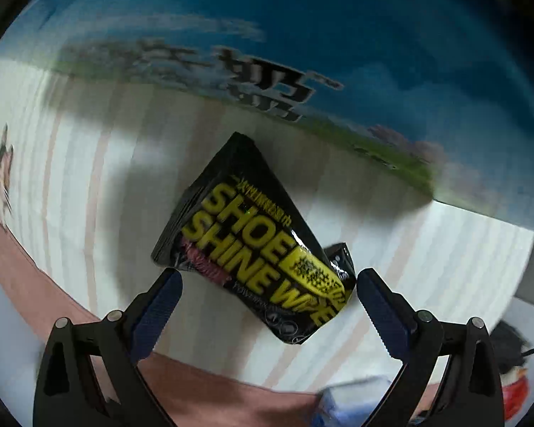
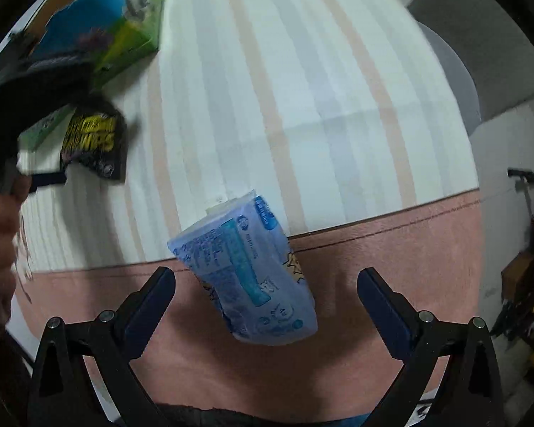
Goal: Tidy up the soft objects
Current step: 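Reach the left tool to the black shoe wipe pack while the right tool reaches the blue wipes pack, then grasp the black shoe wipe pack with the left tool while the right tool grasps the blue wipes pack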
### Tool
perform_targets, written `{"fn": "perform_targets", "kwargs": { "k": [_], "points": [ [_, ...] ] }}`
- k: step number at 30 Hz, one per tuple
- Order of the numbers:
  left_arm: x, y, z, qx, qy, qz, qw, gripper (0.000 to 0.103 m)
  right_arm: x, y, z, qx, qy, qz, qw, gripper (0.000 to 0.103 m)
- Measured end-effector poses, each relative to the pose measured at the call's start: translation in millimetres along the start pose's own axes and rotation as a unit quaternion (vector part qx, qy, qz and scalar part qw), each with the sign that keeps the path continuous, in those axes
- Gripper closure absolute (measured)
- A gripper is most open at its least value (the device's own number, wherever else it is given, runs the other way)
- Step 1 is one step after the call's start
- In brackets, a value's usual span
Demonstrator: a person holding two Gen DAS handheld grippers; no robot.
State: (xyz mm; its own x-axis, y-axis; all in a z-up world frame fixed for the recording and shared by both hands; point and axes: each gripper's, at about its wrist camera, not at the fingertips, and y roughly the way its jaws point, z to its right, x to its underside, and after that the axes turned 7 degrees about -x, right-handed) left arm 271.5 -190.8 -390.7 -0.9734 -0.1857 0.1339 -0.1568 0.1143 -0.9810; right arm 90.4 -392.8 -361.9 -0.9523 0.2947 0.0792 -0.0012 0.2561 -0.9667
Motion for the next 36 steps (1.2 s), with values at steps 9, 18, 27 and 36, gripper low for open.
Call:
{"fn": "perform_targets", "kwargs": {
  "k": [9,18,27,36],
  "points": [
    [11.0,-4.6,-45.5,-0.063,0.065,0.018,0.9957,0.003,8.2,31.9,-36.4,0.014,-0.069,-0.042,0.997,0.000],
    [12.2,-24.1,-84.2,-0.016,0.076,0.051,0.9956,0.003,8.7,66.2,-68.3,0.052,-0.098,-0.063,0.992,0.025],
    [-1.4,-3.6,-5.6,-0.075,0.233,0.081,0.9662,0.015,7.4,57.8,-59.3,0.051,-0.097,-0.054,0.993,0.055],
    [40.4,5.9,-10.9,-0.063,0.221,0.073,0.9705,0.062,5.0,43.1,-43.7,0.029,-0.089,-0.058,0.994,0.062]
  ]
}}
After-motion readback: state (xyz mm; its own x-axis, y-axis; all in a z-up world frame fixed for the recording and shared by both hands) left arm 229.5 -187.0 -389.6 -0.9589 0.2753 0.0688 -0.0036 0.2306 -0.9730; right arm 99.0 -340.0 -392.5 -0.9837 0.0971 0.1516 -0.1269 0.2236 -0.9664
